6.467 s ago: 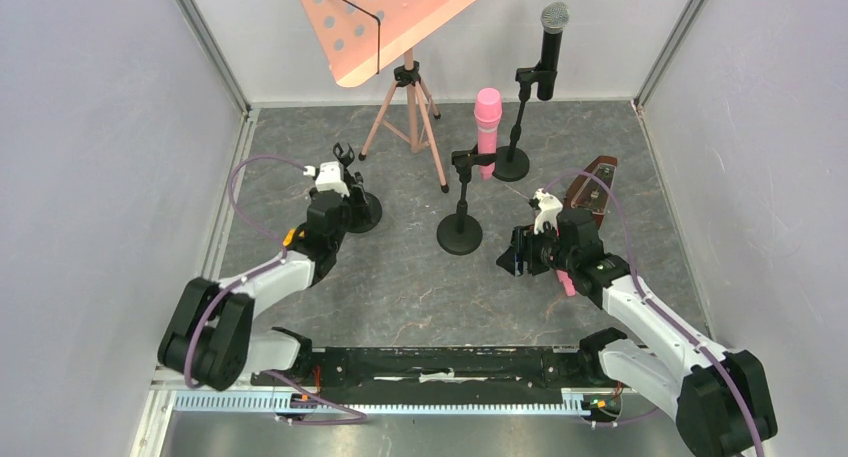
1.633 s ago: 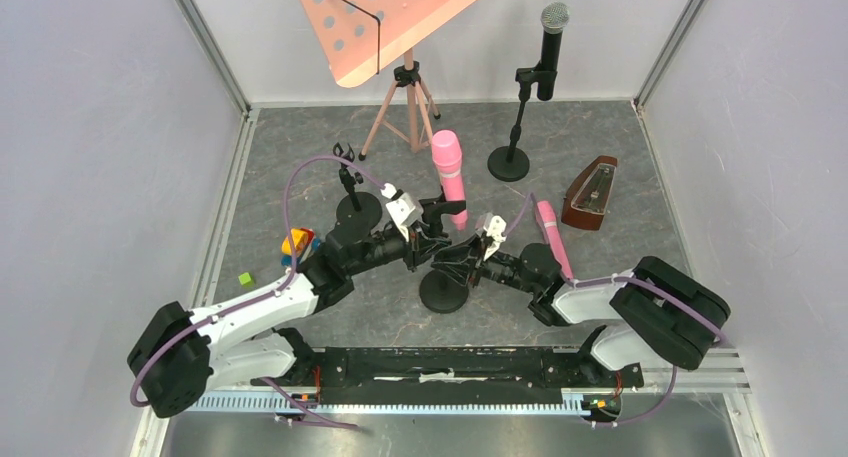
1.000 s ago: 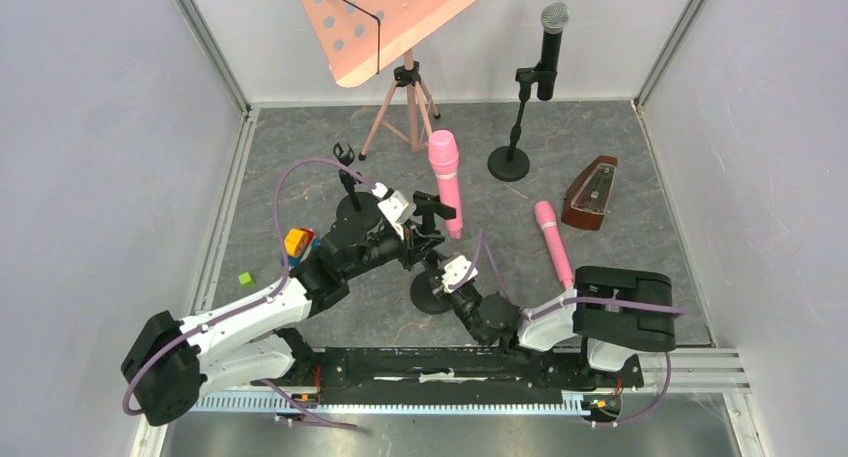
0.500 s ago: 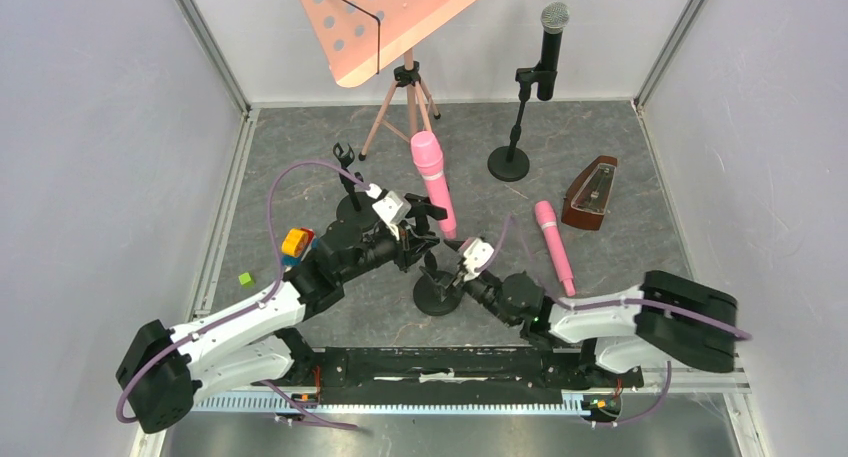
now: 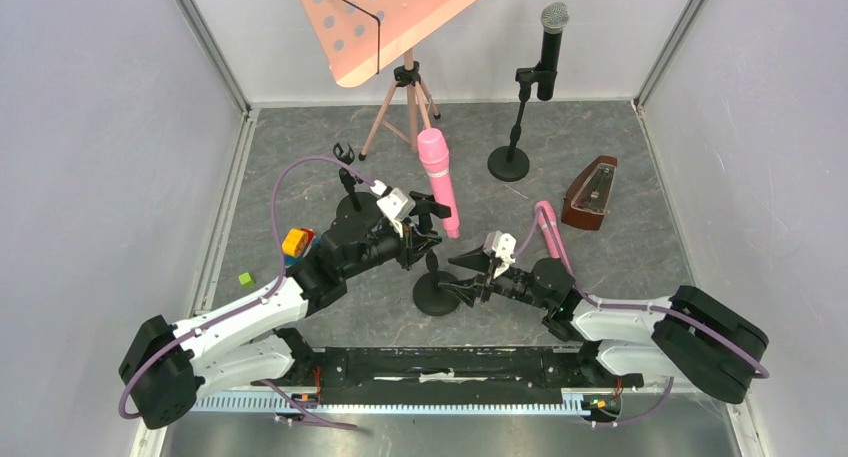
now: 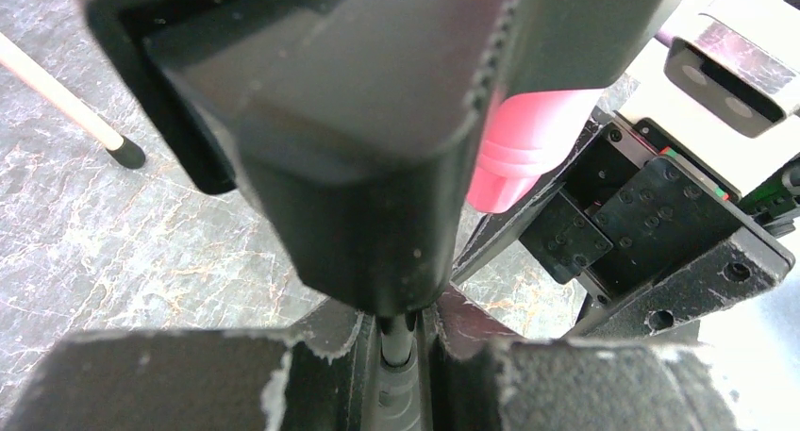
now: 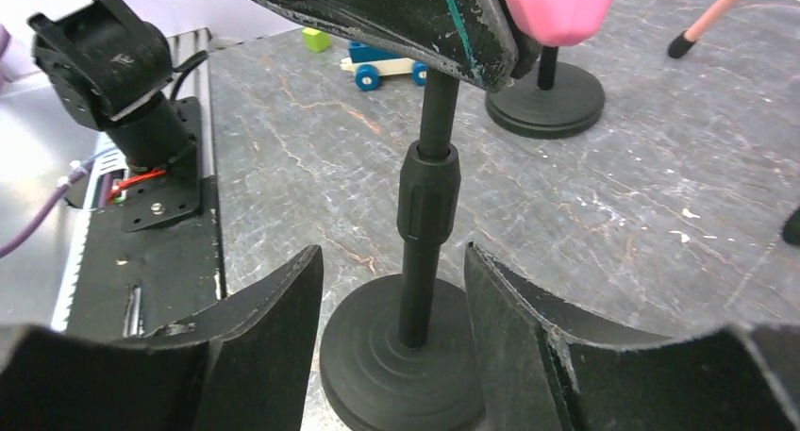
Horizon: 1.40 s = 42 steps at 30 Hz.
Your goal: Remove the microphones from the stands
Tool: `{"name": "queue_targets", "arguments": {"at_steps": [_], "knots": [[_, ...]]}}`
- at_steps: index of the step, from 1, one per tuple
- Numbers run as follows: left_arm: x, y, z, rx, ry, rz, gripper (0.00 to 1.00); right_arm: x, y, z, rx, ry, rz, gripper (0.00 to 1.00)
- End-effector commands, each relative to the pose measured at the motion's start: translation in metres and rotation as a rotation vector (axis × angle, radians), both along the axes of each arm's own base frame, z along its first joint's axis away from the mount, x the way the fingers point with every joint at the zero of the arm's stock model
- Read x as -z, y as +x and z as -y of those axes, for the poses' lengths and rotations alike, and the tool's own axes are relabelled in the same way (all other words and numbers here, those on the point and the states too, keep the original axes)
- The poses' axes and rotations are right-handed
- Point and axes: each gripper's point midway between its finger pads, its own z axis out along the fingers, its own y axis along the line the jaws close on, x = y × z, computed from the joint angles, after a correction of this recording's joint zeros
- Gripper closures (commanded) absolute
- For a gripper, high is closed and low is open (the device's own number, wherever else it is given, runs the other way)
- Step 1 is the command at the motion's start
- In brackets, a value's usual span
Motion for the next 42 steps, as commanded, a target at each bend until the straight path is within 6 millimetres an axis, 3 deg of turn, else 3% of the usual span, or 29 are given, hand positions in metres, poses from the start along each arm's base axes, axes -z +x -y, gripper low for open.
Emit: {"name": "queue_targets", "arguments": {"at_steps": [1, 9, 12, 18, 21, 25, 28, 32, 38, 42], "knots": [[-0.017, -0.01, 0.01, 0.064, -0.047, -0.032, 0.98, -0.033, -0.008, -0.011, -0.115, 0.129, 0.0, 0.39], [-0.016, -0.015, 0.012, 0.084, -0.042, -0.051, 0.98, -0.036, 0.023, -0.029, -0.051, 0.161, -0.021, 0.5], [-0.016, -0.015, 0.01, 0.08, -0.042, -0.055, 0.98, -0.033, 0.028, -0.035, -0.048, 0.168, -0.05, 0.59], [-0.017, -0.008, 0.004, 0.029, -0.041, -0.041, 0.98, -0.021, 0.029, -0.032, -0.021, 0.164, -0.093, 1.0], [-0.019, -0.005, 0.003, 0.007, -0.045, -0.038, 0.98, -0.016, 0.031, -0.029, 0.049, 0.138, -0.068, 1.0], [-0.02, 0.0, -0.001, -0.034, -0.053, -0.039, 0.98, -0.008, 0.048, -0.018, 0.309, 0.016, 0.063, 1.0], [-0.02, 0.0, -0.002, -0.044, -0.055, -0.037, 0.98, -0.016, 0.056, -0.003, 0.522, -0.006, 0.156, 1.0], [-0.02, 0.001, -0.002, -0.043, -0.053, -0.036, 0.98, -0.026, 0.06, 0.006, 0.676, 0.002, 0.211, 1.0], [-0.016, 0.003, -0.002, -0.053, -0.046, -0.042, 0.98, -0.029, 0.058, 0.008, 0.863, 0.019, 0.182, 1.0], [-0.017, 0.004, -0.002, -0.055, -0.042, -0.04, 0.98, -0.03, 0.051, -0.002, 0.794, 0.068, 0.154, 1.0]]}}
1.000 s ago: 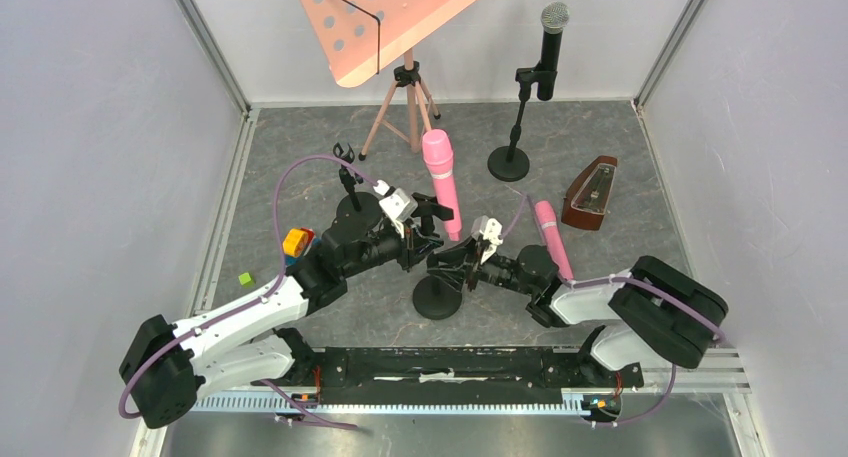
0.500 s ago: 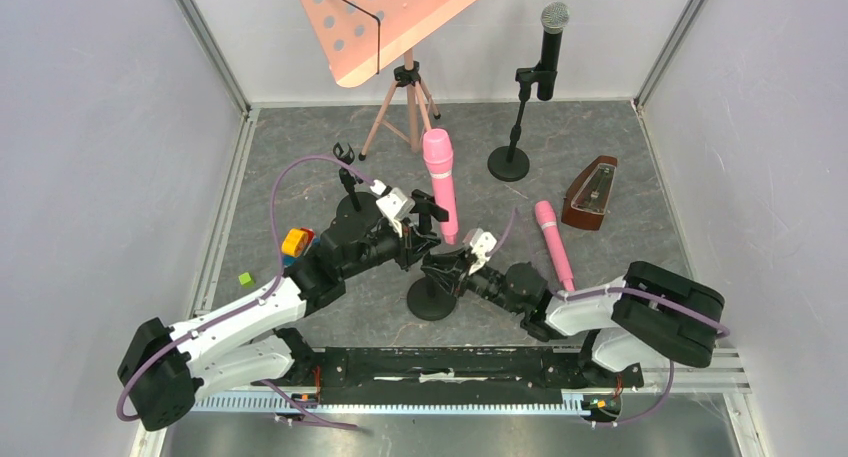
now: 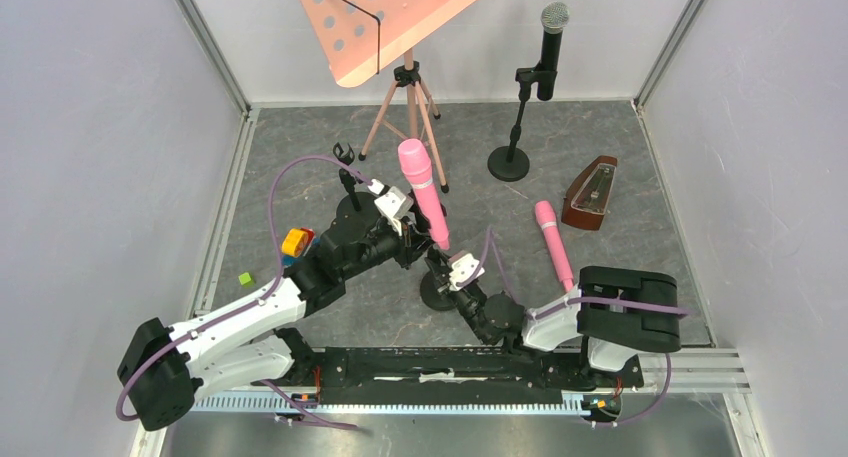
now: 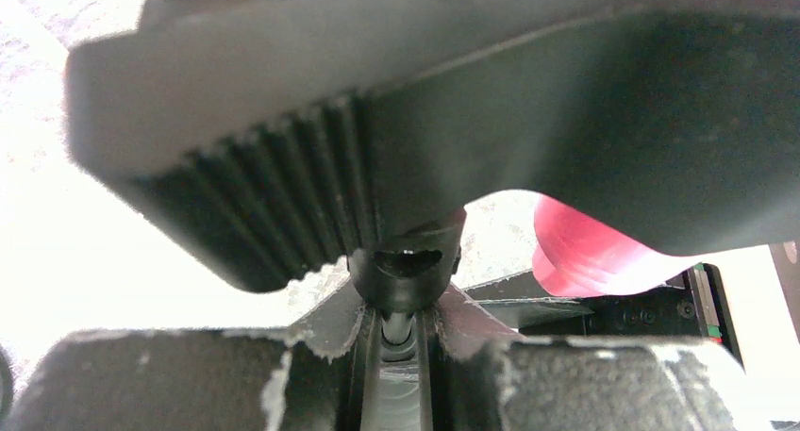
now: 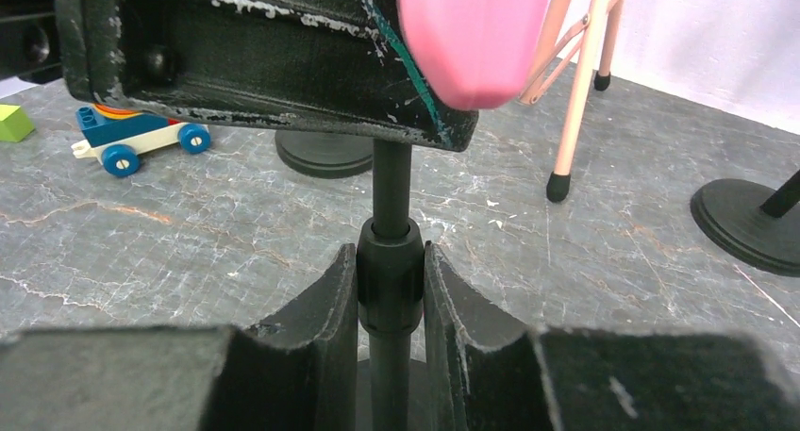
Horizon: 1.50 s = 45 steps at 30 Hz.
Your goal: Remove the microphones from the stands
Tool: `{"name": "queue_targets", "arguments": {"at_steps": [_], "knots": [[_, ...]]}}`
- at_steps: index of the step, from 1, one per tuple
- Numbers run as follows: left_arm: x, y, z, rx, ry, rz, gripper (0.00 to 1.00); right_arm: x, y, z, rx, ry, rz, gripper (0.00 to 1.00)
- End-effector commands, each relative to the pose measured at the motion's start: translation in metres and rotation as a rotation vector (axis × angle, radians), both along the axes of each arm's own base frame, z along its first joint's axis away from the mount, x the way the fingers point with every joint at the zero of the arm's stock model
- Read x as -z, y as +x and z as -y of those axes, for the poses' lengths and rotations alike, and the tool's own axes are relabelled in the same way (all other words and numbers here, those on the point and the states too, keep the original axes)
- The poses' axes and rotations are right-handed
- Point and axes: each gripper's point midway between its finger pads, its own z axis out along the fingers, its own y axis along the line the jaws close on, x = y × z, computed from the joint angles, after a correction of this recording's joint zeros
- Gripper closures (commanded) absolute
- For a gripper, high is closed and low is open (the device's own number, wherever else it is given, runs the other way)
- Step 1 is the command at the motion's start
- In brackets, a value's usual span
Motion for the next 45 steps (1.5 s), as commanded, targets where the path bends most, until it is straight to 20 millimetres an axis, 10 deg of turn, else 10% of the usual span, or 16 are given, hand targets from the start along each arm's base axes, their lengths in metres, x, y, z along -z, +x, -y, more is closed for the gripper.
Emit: {"name": "queue_targets", "arguments": {"at_steps": [1, 9, 20, 29, 35, 45], "knots": [[-0.018, 0.001, 0.004, -0.009, -0.056, -0.019, 0.98, -0.023, 0.013, 0.02, 0.13, 0.096, 0.012, 0.99], [-0.017, 0.002, 0.0, -0.031, -0.058, -0.015, 0.98, -0.014, -0.013, 0.004, -0.283, 0.203, -0.141, 0.54], [-0.022, -0.001, 0.008, 0.006, -0.066, -0.029, 0.98, -0.006, -0.036, -0.007, -0.626, 0.16, -0.206, 0.48], [-0.025, -0.004, 0.009, 0.019, -0.069, -0.053, 0.98, -0.004, -0.005, -0.015, -0.586, 0.131, -0.214, 0.66], [-0.027, -0.005, 0.01, 0.024, -0.066, -0.06, 0.98, -0.006, -0.004, -0.021, -0.603, 0.126, -0.196, 1.0], [-0.026, -0.021, 0.016, 0.153, -0.025, -0.045, 0.38, -0.025, -0.046, -0.029, -0.979, 0.182, -0.194, 1.0]]}}
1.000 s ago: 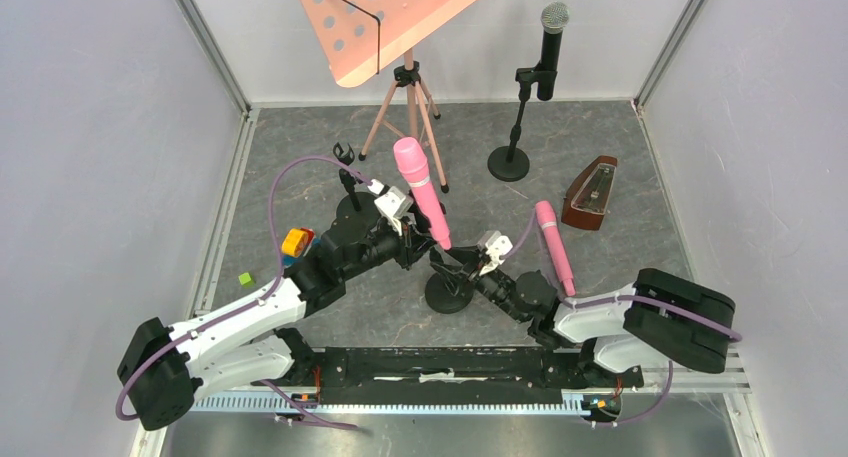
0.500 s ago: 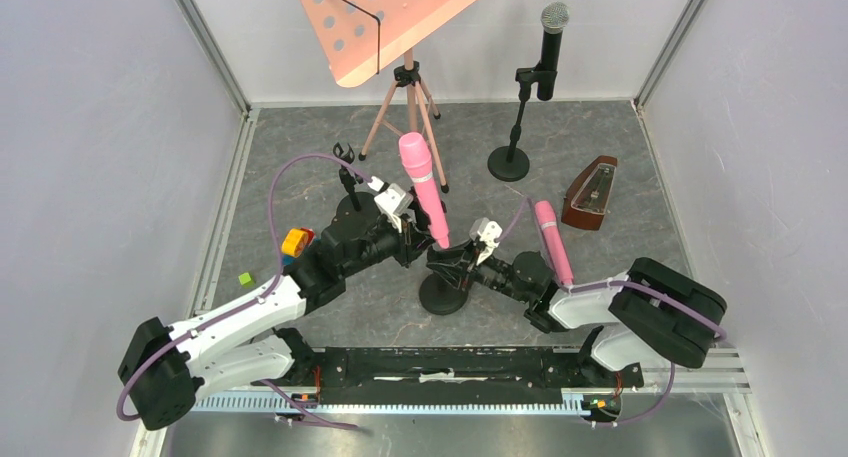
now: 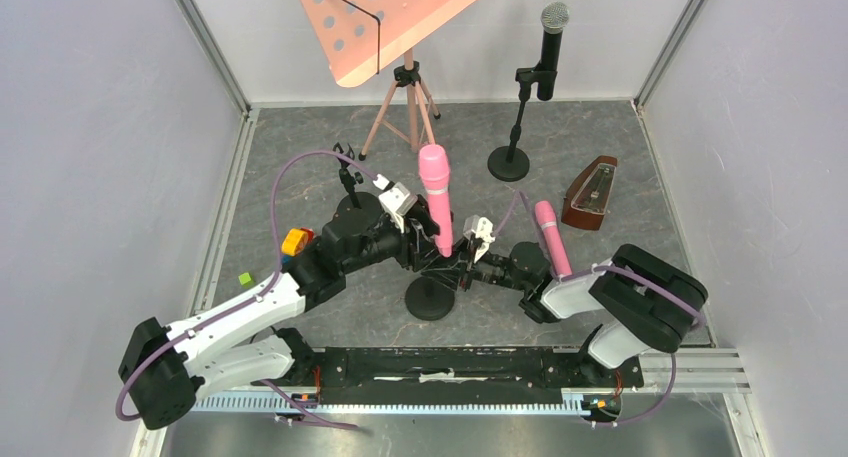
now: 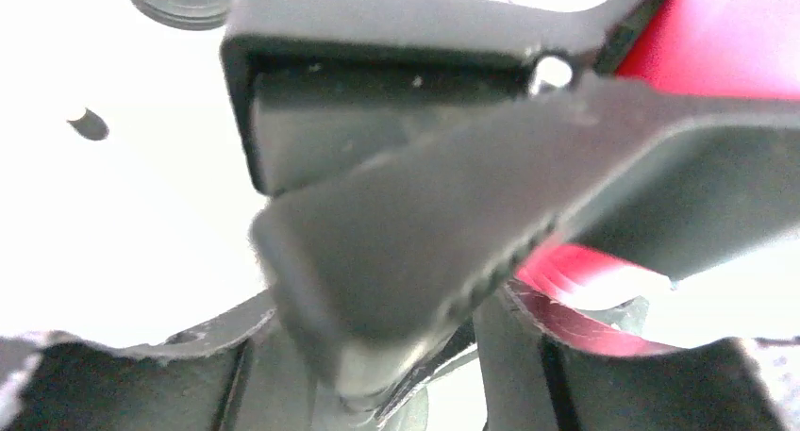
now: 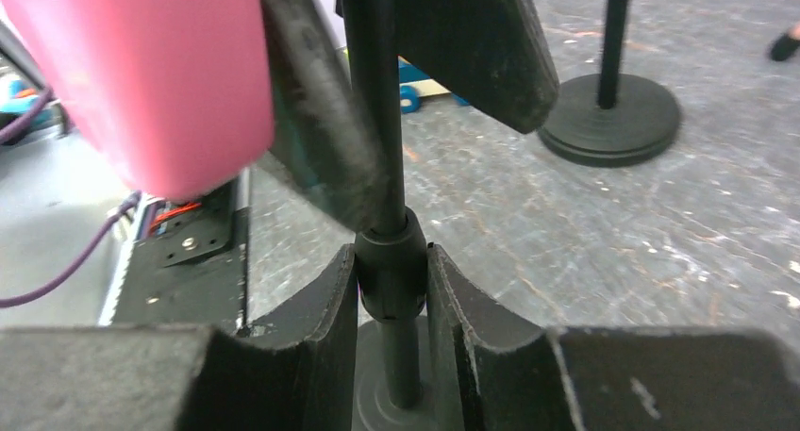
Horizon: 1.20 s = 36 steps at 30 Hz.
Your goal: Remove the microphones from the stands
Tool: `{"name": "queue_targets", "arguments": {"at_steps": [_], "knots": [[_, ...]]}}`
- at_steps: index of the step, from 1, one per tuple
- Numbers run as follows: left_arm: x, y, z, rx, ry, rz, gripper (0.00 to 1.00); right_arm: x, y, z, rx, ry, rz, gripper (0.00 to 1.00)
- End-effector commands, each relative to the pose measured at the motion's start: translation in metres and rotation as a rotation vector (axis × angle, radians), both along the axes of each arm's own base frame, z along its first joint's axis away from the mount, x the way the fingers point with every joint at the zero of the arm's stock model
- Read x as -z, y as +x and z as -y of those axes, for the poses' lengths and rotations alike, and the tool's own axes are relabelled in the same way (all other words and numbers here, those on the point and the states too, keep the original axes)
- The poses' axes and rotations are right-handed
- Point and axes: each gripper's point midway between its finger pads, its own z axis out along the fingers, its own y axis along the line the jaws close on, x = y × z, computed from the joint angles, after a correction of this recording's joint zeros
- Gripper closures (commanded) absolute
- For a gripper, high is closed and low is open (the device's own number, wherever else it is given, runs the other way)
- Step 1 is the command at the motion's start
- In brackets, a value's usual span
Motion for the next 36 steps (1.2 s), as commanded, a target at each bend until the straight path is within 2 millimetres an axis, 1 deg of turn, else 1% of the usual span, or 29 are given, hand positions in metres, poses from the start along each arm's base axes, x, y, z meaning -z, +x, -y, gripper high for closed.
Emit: {"name": "queue_targets", "arguments": {"at_steps": [1, 3, 5, 12, 15, 16, 17, 18, 19, 20, 22, 24, 26, 27, 28, 29, 30, 31, 32, 33, 34, 36], "knots": [[-0.02, -0.013, 0.009, 0.121, -0.03, 0.021, 0.38, -0.034, -0.029, -0.011, -0.262, 0.109, 0.026, 1.0], [-0.02, -0.015, 0.01, 0.166, -0.045, 0.002, 0.37, -0.034, -0.032, -0.01, -0.305, 0.108, 0.027, 1.0], [-0.021, -0.019, 0.011, 0.216, -0.06, -0.012, 0.4, -0.035, -0.032, -0.009, -0.321, 0.107, 0.028, 1.0], [-0.019, -0.029, 0.007, 0.316, -0.052, -0.041, 0.6, -0.04, -0.02, -0.004, -0.332, 0.119, 0.022, 1.0], [-0.018, -0.034, 0.007, 0.358, -0.064, -0.057, 0.77, -0.04, -0.02, -0.004, -0.362, 0.115, 0.021, 1.0], [-0.019, -0.036, 0.009, 0.369, -0.072, -0.063, 0.86, -0.039, -0.02, -0.005, -0.371, 0.11, 0.015, 1.0], [-0.019, -0.038, 0.011, 0.386, -0.08, -0.068, 0.93, -0.039, -0.02, -0.006, -0.376, 0.108, 0.015, 1.0], [-0.019, -0.037, 0.011, 0.389, -0.08, -0.073, 0.98, -0.039, -0.017, -0.006, -0.362, 0.11, 0.015, 1.0], [-0.017, -0.033, 0.012, 0.366, -0.073, -0.083, 0.98, -0.039, -0.013, -0.005, -0.333, 0.114, 0.011, 1.0], [-0.015, -0.026, 0.011, 0.326, -0.059, -0.091, 0.98, -0.038, -0.008, -0.004, -0.3, 0.115, 0.012, 1.0], [-0.013, -0.016, 0.008, 0.257, -0.048, -0.092, 0.98, -0.033, 0.011, -0.002, -0.168, 0.098, 0.0, 1.0], [-0.019, -0.007, 0.005, 0.186, -0.073, -0.08, 0.98, -0.026, 0.026, -0.001, -0.037, 0.048, 0.038, 1.0], [-0.025, 0.005, -0.001, 0.092, -0.098, -0.071, 0.98, -0.023, 0.029, -0.002, 0.088, -0.022, 0.122, 1.0], [-0.027, 0.011, -0.004, 0.047, -0.103, -0.066, 0.98, -0.025, 0.036, 0.001, 0.176, -0.046, 0.169, 1.0], [-0.028, 0.015, -0.007, 0.01, -0.105, -0.068, 0.98, -0.029, 0.037, 0.002, 0.241, -0.048, 0.197, 1.0], [-0.03, 0.02, -0.01, -0.032, -0.11, -0.069, 0.98, -0.032, 0.045, 0.009, 0.345, -0.054, 0.214, 1.0], [-0.031, 0.023, -0.013, -0.058, -0.116, -0.07, 0.98, -0.035, 0.047, 0.012, 0.414, -0.058, 0.236, 1.0], [-0.031, 0.027, -0.016, -0.093, -0.117, -0.073, 0.98, -0.039, 0.053, 0.019, 0.514, -0.085, 0.277, 1.0], [-0.032, 0.029, -0.018, -0.117, -0.121, -0.079, 0.98, -0.044, 0.051, 0.02, 0.582, -0.098, 0.311, 1.0], [-0.033, 0.031, -0.019, -0.133, -0.125, -0.081, 0.98, -0.048, 0.053, 0.026, 0.668, -0.118, 0.347, 1.0], [-0.033, 0.032, -0.02, -0.148, -0.124, -0.082, 0.98, -0.056, 0.048, 0.026, 0.717, -0.105, 0.374, 1.0], [-0.033, 0.035, -0.022, -0.18, -0.12, -0.084, 0.98, -0.062, 0.045, 0.029, 0.815, -0.095, 0.396, 1.0]]}}
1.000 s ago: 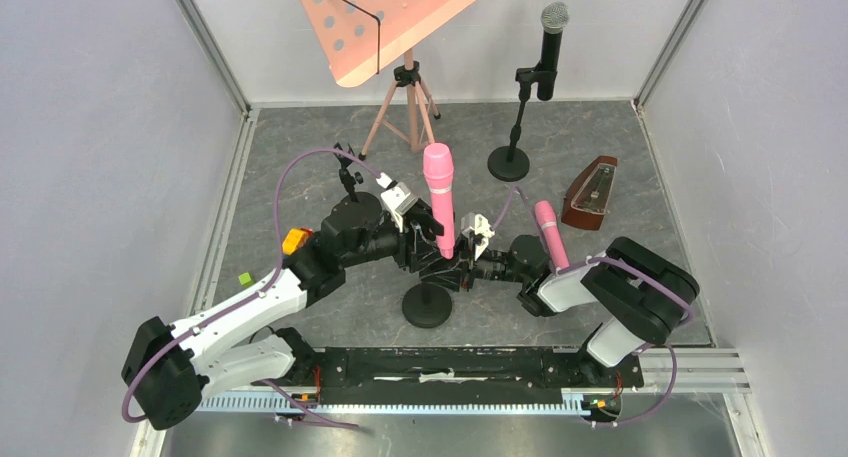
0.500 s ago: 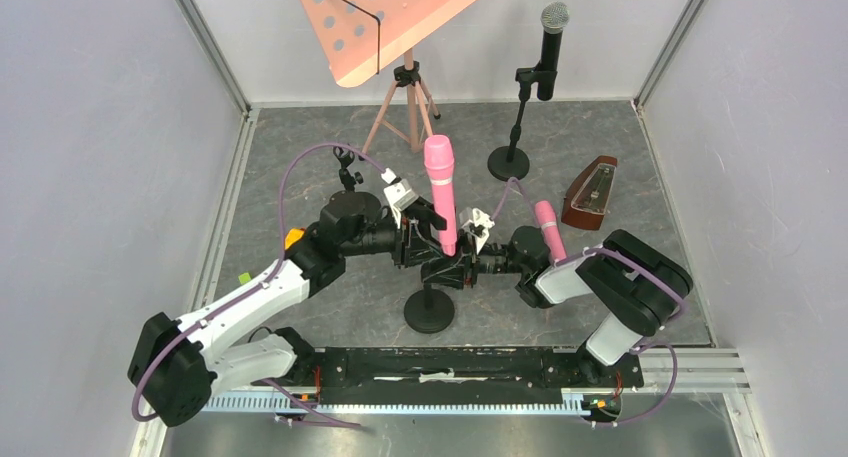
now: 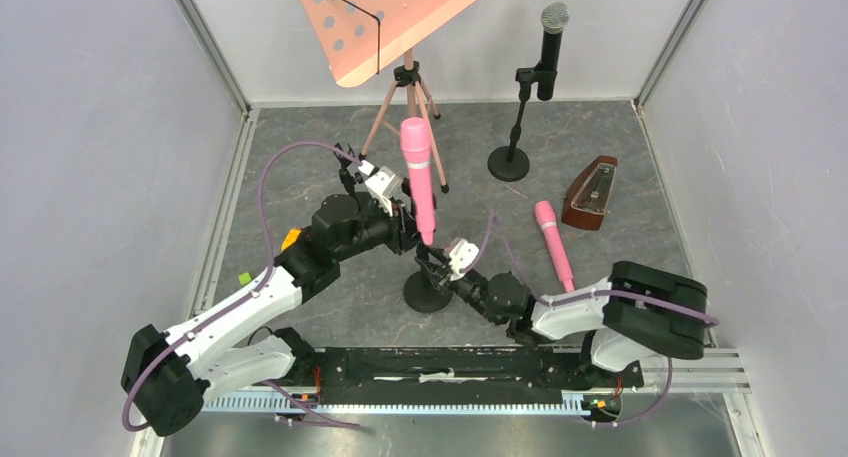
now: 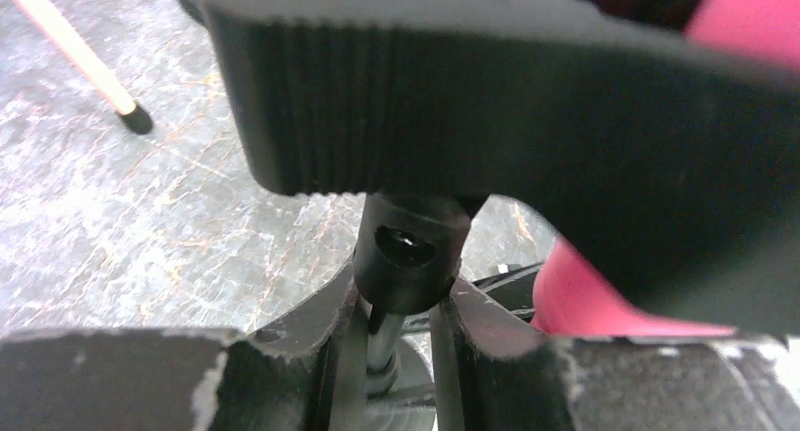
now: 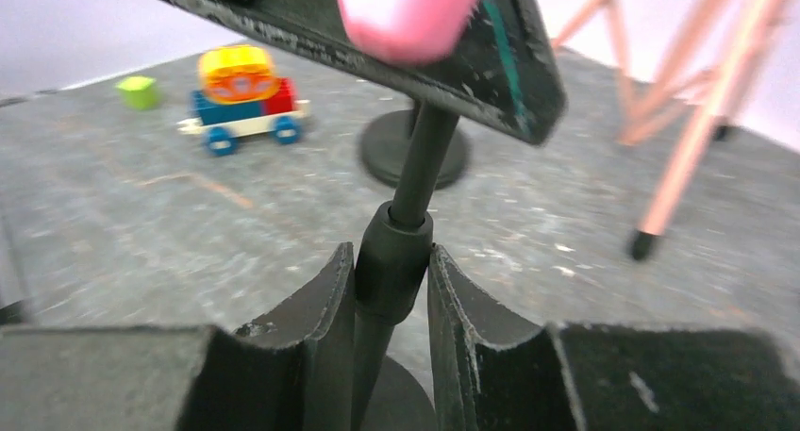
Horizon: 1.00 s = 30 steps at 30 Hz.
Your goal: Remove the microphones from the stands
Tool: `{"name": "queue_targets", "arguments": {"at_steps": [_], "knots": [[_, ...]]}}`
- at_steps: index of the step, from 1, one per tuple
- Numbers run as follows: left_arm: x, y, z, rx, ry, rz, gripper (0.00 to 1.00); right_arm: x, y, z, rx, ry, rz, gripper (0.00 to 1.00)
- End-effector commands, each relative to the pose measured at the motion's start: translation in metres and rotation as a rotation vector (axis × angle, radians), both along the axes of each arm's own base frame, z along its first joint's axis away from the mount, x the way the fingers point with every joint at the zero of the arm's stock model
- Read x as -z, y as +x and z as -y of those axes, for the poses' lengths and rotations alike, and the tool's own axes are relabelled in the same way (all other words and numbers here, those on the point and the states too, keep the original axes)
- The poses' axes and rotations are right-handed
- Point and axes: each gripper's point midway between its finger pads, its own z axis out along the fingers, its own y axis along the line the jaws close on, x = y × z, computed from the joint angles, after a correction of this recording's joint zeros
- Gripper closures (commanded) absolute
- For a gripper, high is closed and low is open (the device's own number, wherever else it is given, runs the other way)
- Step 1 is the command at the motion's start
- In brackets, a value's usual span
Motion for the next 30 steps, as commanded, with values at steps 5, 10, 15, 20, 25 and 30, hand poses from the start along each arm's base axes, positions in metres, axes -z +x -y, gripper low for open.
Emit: {"name": "queue_targets", "arguments": {"at_steps": [5, 10, 15, 20, 25, 30], "knots": [[-0.018, 0.017, -0.013, -0.198, -0.053, -0.03, 0.98, -0.038, 0.028, 0.042, 0.601, -0.007, 0.204, 1.0], [-0.014, 0.015, -0.013, -0.181, -0.031, -0.03, 0.98, -0.026, 0.022, 0.016, 0.346, 0.072, 0.101, 1.0], [-0.015, 0.01, -0.008, -0.141, -0.043, -0.012, 0.96, -0.031, 0.005, -0.002, 0.004, 0.184, 0.006, 1.0], [-0.017, 0.002, -0.002, -0.075, -0.052, 0.016, 0.68, -0.036, -0.016, -0.014, -0.308, 0.216, -0.052, 1.0], [-0.019, -0.006, 0.002, -0.014, -0.059, 0.043, 0.4, -0.04, -0.025, -0.01, -0.482, 0.262, -0.109, 1.0], [-0.01, -0.011, 0.0, 0.005, -0.053, 0.041, 0.37, -0.034, -0.031, -0.011, -0.578, 0.206, -0.07, 1.0]]}}
